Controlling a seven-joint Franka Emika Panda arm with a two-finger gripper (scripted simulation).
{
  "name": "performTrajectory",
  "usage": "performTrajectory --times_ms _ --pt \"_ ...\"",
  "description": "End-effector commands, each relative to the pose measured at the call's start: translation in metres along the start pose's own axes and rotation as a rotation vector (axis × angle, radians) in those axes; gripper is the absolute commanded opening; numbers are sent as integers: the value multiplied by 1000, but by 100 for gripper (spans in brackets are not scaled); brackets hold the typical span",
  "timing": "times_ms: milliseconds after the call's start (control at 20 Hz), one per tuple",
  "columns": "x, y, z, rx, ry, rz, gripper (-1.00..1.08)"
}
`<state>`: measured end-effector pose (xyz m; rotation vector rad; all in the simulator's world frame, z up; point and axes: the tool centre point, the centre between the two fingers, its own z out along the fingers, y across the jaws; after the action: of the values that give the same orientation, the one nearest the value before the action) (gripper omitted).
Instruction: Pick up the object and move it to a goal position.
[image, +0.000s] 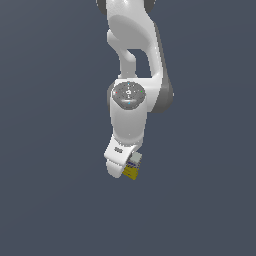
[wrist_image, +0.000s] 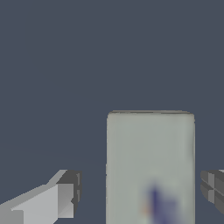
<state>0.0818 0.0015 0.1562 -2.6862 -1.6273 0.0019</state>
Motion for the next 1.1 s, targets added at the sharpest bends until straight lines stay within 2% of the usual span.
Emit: performTrajectory --times_ms 0,200,250,800,1050 --pt "0 0 5 -1 1 -1 100" --pt "1 2 4 -1 1 -1 100" --pt "1 2 4 -1 1 -1 -100" --pt "0 2 4 -1 0 0 -100" --pt "-8 11 2 -1 0 0 -100"
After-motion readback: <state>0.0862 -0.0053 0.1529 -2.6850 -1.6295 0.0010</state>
